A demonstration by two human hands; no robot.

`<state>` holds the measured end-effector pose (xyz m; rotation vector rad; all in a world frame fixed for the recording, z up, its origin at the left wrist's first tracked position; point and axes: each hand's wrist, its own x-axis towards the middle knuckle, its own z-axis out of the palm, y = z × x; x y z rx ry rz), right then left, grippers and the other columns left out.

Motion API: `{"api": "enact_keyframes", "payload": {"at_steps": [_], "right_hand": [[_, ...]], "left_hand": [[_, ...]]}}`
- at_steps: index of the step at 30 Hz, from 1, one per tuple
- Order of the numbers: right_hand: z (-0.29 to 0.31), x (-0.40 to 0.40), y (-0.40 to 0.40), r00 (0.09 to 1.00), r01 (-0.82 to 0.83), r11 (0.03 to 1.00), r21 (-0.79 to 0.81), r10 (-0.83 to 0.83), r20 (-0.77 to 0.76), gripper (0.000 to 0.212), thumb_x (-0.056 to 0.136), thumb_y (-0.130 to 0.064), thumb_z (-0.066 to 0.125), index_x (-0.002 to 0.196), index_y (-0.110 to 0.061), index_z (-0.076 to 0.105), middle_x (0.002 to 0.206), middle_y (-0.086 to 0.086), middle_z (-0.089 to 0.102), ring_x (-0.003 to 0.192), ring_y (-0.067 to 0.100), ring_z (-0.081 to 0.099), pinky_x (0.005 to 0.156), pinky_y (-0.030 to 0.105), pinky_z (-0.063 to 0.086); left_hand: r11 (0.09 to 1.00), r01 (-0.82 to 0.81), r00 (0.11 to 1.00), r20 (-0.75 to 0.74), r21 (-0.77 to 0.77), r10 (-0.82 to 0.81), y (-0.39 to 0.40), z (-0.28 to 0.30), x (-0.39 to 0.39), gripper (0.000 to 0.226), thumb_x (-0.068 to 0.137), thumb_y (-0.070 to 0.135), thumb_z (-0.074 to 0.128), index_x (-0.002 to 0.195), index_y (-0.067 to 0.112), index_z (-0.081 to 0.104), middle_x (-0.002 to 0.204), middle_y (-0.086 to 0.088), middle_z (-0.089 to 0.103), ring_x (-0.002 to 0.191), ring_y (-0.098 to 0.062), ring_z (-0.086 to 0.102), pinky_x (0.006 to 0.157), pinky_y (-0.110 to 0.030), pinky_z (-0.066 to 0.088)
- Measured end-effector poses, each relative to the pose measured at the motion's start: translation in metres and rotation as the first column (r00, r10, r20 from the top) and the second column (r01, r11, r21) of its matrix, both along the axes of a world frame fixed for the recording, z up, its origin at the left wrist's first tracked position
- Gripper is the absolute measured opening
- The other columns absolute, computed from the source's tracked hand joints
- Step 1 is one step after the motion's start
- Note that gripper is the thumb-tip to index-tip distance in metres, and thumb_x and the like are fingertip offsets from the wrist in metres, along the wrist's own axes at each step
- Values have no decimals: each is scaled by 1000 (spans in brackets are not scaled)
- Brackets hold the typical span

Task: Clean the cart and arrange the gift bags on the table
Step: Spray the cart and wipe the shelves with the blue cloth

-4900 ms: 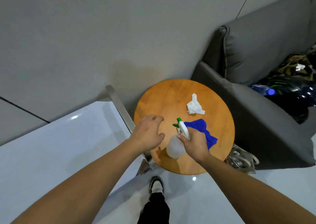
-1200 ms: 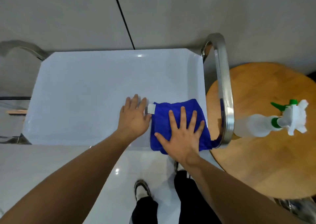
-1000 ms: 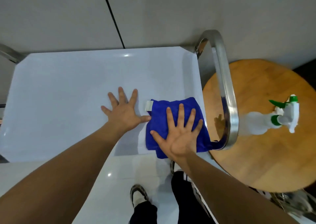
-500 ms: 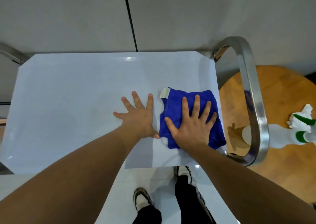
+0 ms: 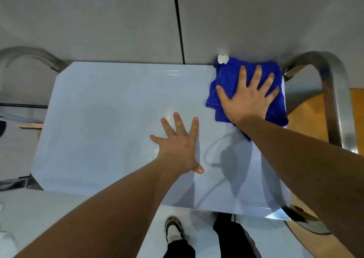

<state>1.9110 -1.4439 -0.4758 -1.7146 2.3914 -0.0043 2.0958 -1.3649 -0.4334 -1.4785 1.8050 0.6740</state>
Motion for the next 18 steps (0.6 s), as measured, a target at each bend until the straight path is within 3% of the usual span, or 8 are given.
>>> {"api": "enact_keyframes", "payload": {"at_steps": [7,14,18], "right_hand": [[1,-2,-17,1000,7,1000,-20,-7,1,92,88,-82,23,157,-21,18,165,20,11,149,53,3,116,71,8],[3,-23,17,998,-57,997,-43,58,18,85,90,-82,21,157,-30,19,168,7,10,152,44,1,118,68,8],[6,-31,54,1000,-9,999,-37,10,30,80,91,-81,21,154,-32,22,167,4,13,153,42,2,117,67,13]], "left_hand": [[1000,-14,999,-31,-24,13,4,0,2,145,68,73,76,150,30,-36,157,-22,-37,142,-59,-26,106,-83,16],[998,-44,998,-48,-55,41,8,1,3,145,66,70,80,151,36,-33,158,-16,-39,145,-54,-25,108,-82,13],[995,-58,997,-48,-78,54,7,0,2,147,64,69,83,151,38,-32,159,-15,-38,146,-53,-24,108,-81,14]]}}
